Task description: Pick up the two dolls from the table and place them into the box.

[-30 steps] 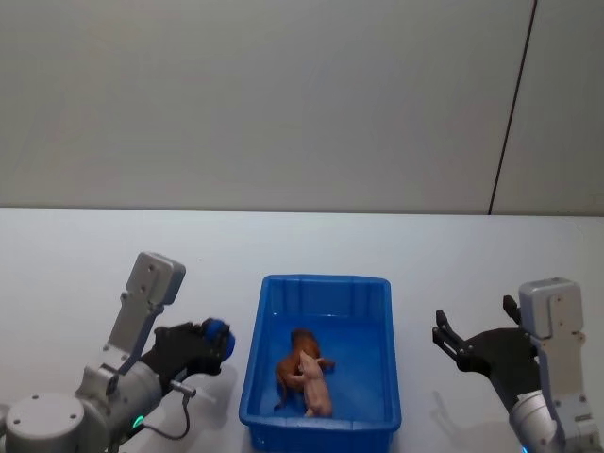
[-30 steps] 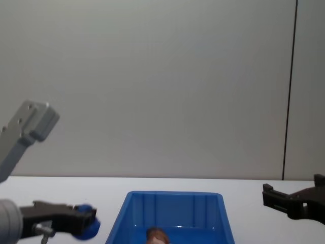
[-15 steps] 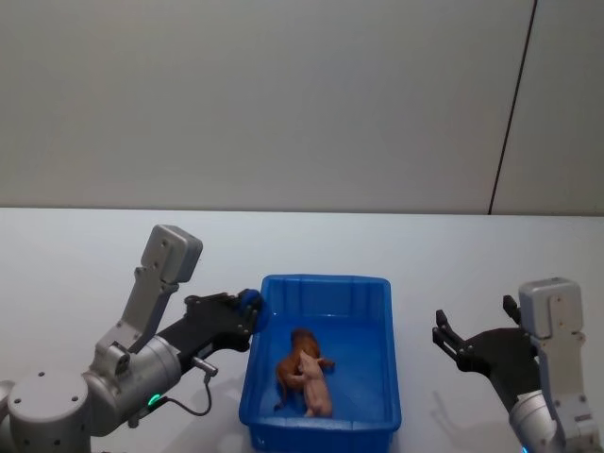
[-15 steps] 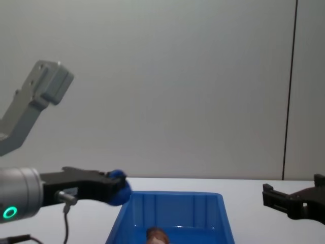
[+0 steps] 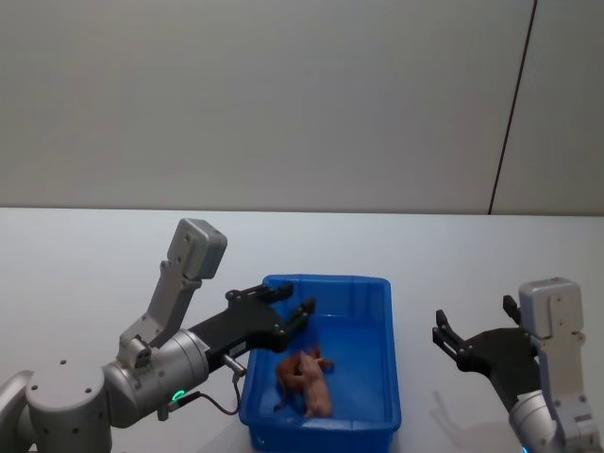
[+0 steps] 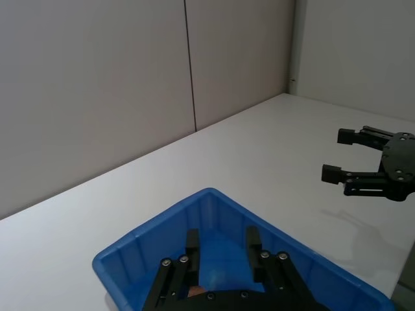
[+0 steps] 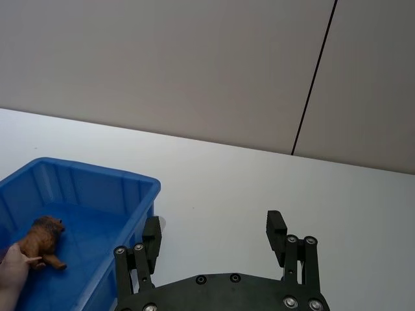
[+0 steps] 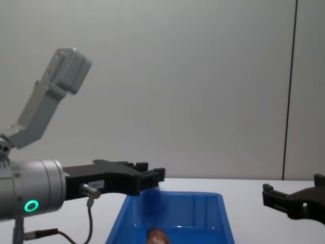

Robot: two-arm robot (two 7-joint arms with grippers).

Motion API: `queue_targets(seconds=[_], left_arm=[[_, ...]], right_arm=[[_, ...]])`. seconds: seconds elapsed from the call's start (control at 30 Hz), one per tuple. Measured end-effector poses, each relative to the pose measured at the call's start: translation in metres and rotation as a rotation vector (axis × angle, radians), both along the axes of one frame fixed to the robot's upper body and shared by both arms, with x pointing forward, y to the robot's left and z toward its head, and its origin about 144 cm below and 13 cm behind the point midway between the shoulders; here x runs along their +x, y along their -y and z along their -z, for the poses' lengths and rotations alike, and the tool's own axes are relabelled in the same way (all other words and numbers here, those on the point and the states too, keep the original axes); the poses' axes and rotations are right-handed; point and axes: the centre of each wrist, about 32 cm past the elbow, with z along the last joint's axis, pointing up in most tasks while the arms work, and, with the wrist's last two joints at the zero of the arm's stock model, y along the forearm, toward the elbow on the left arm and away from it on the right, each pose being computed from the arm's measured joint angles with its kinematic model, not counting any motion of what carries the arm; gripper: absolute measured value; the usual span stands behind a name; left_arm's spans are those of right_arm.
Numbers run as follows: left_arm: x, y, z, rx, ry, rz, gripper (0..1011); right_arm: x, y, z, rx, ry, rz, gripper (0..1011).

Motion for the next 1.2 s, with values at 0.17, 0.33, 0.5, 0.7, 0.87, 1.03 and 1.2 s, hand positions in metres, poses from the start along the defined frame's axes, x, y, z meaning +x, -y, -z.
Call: queue_targets(seconds=[0.17,0.33,0.5,0.7,0.87,1.03,1.2], left_arm=[[0.0016,0.0026,0.0004,-0.011,-0.001,0.029,545],[0.0026,0.0045,0.0009,-0.018,-0.002,0.048,671],[0.0034,0.0059,0.0011,-0.024,-0.003,0.062,864],[0.0040,0.0069,0.0014,-0.028,-0.003,0.074,1000],[0.0044,0.0074,0.0014,-0.031,-0.003,0.079,1001],[0.0046,0.0077,0.0014,-0.032,-0.003,0.083,1001],[0.0046,0.0079,0.0015,-0.033,-0.003,0.085,1001]], right_arm=[[0.0000,0.0000,0.0000,0.000,0.000,0.000,1000],[0.0000,0.0000,0.0000,0.000,0.000,0.000,1001],[0.0000,0.0000,0.0000,0.000,0.000,0.000,1001],[0.0000,0.0000,0.0000,0.000,0.000,0.000,1001],[0.0000,0.0000,0.0000,0.000,0.000,0.000,1001],[0.0000,0.0000,0.0000,0.000,0.000,0.000,1001],[0.0000,0.0000,0.0000,0.000,0.000,0.000,1000]])
